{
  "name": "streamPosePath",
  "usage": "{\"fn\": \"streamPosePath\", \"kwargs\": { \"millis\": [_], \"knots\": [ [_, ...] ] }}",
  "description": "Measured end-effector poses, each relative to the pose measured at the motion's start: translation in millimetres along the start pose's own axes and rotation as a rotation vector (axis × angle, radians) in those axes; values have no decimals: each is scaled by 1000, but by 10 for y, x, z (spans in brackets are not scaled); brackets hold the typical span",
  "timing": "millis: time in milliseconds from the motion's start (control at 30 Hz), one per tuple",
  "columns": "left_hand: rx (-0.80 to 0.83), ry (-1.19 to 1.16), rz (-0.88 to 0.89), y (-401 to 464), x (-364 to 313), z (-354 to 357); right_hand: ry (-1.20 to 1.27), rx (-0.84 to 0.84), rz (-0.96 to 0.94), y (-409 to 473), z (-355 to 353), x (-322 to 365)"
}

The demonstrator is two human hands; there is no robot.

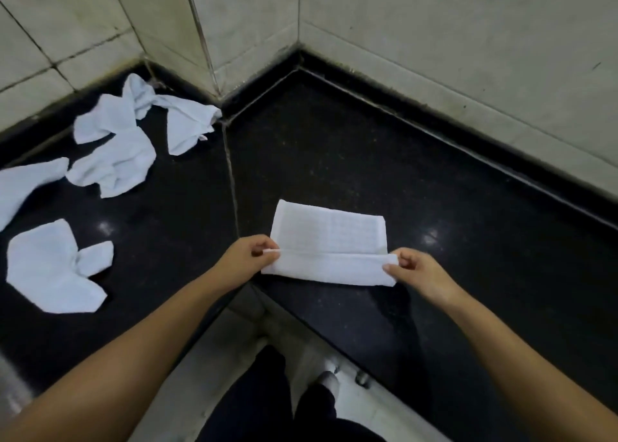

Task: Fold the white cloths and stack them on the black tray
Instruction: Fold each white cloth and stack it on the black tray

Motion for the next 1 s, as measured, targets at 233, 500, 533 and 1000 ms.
{"fn": "streamPosePath", "kwargs": {
  "millis": [233, 500, 533, 1000],
  "knots": [
    [-237, 136, 19, 618, -437, -116, -124, -280, 103, 561, -305, 8],
    [-392, 525, 60, 1029, -364, -115, -743, -259, 153, 946, -129, 145],
    [-418, 517, 62, 976, -336, -131, -812, -232, 93, 1020, -77, 257],
    [-407, 633, -53, 516, 9, -44, -793, 413, -184, 1765, 1315, 1067]
  ]
}}
Point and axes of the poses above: each hand's wrist, its own y-axis towards the middle knuckle, its own z-axis out of the palm, x = y × z, the point moved 7 cm from there along y, towards the middle knuckle, and after that the axes turned 11 degrees about -z, right-handed, at the moved point
